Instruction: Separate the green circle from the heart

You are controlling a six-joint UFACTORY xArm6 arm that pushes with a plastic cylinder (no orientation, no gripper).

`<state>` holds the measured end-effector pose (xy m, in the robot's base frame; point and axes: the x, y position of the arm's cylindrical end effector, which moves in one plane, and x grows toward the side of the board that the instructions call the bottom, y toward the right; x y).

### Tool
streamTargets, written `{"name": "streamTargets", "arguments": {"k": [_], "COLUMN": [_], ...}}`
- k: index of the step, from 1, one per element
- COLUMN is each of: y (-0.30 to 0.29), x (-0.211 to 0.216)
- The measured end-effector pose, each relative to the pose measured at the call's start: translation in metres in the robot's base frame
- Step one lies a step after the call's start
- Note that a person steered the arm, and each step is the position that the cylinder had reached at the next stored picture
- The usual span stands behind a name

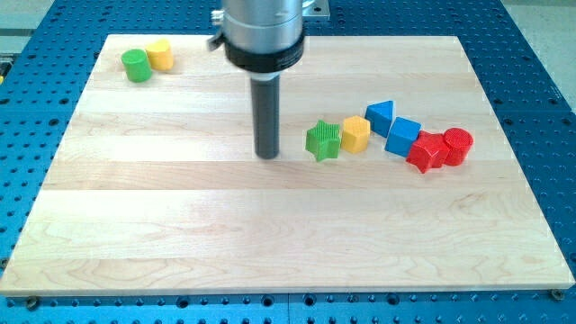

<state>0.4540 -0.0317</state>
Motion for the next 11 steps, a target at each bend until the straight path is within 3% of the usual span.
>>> {"name": "streamTargets", "arguments": {"k": [1,2,3,4,5,7,9,10,11], "y": [0.063,0.035,-0.113,-0.254,-0.273,-0.269,-0.244,-0.196,-0.077], "x": [-0.016,-0.001,0.015,-0.008,-0.072,-0.16,-0.19,-0.183,-0.16]}}
